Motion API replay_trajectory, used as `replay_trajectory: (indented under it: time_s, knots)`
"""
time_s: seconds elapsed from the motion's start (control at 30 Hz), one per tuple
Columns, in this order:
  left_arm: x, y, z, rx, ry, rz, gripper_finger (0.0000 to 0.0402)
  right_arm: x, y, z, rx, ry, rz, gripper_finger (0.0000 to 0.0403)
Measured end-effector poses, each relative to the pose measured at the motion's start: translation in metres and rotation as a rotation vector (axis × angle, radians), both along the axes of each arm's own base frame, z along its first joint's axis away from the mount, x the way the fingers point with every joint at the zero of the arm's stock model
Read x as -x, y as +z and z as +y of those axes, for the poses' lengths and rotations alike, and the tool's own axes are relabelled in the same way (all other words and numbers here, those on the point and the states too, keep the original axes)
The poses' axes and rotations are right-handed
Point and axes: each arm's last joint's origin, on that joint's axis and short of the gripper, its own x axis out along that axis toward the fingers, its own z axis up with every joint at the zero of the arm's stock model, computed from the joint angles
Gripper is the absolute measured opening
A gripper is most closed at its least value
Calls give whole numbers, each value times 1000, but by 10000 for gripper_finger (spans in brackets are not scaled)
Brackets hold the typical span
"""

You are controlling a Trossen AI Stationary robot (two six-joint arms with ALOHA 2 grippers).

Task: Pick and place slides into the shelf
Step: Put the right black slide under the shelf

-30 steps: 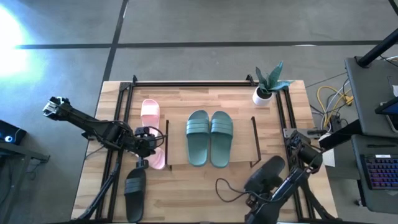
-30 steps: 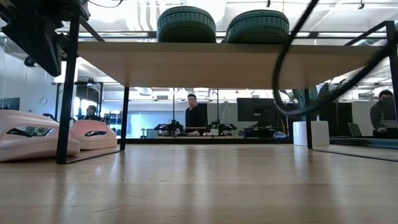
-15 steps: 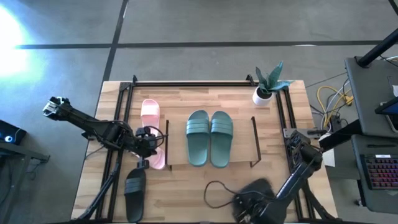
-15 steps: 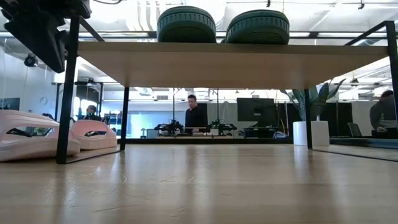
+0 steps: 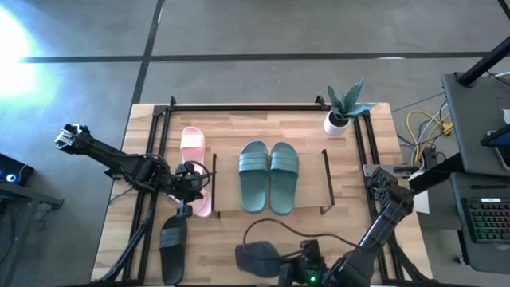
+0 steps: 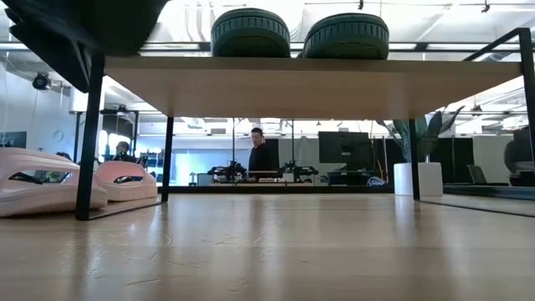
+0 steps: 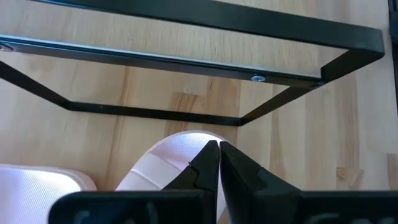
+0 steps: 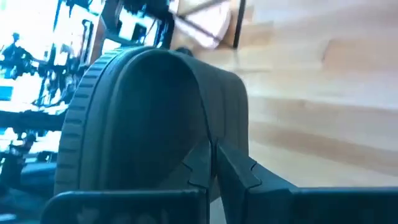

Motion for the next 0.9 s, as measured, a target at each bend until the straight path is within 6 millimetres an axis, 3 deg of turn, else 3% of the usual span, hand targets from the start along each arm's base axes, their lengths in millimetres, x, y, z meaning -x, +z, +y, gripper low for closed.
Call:
replay_trajectory:
  time_s: [0.23, 0.33, 0.63, 0.9]
  knots:
    - [0, 0, 0, 1, 0, 1, 0, -11, -46, 0, 15, 29, 162, 23]
    - [1, 0, -2, 11, 3, 2, 0, -10, -57, -4, -6, -26, 183, 34]
    - [4, 0, -11, 63, 22, 11, 0, -24, -46, -2, -98, -17, 104, 54]
    - [2, 4, -18, 96, 22, -54, 0, -24, -43, -9, -77, -30, 150, 160]
